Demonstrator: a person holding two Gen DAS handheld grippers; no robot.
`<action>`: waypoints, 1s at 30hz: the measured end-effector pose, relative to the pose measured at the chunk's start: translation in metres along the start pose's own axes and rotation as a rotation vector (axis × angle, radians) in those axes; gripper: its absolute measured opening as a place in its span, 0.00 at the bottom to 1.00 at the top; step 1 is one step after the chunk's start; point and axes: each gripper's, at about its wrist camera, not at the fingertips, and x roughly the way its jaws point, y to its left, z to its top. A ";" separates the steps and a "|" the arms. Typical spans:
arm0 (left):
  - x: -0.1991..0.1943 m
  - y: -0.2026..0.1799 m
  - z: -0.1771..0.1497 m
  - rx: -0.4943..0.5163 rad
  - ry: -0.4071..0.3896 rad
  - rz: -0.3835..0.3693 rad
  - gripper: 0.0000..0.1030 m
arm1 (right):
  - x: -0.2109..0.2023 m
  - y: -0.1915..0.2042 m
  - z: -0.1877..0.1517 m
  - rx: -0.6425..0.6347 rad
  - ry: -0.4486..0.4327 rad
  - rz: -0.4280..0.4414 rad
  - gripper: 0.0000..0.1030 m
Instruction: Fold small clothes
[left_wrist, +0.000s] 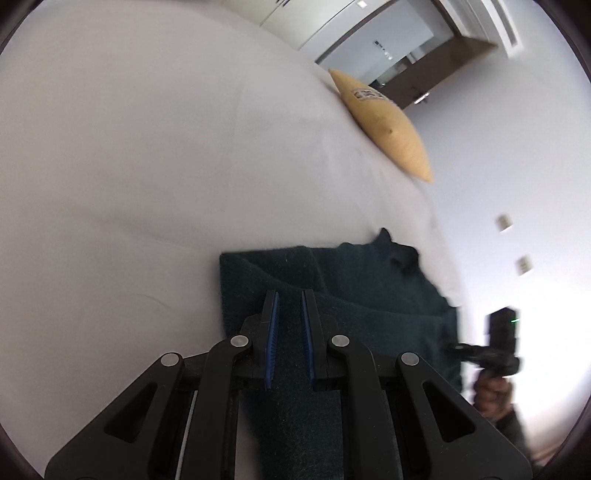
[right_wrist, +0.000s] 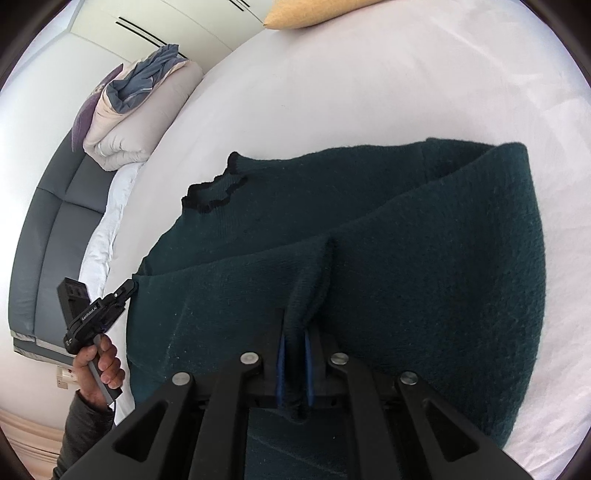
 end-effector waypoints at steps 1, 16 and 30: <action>0.003 0.002 0.000 -0.009 0.011 -0.022 0.11 | 0.000 -0.001 0.000 0.004 0.000 0.003 0.06; -0.023 -0.003 -0.052 0.097 0.098 -0.003 0.11 | -0.004 0.000 -0.002 0.023 -0.005 -0.005 0.06; -0.029 -0.023 -0.074 0.214 0.118 0.175 0.11 | -0.010 0.014 -0.010 -0.030 -0.006 -0.107 0.07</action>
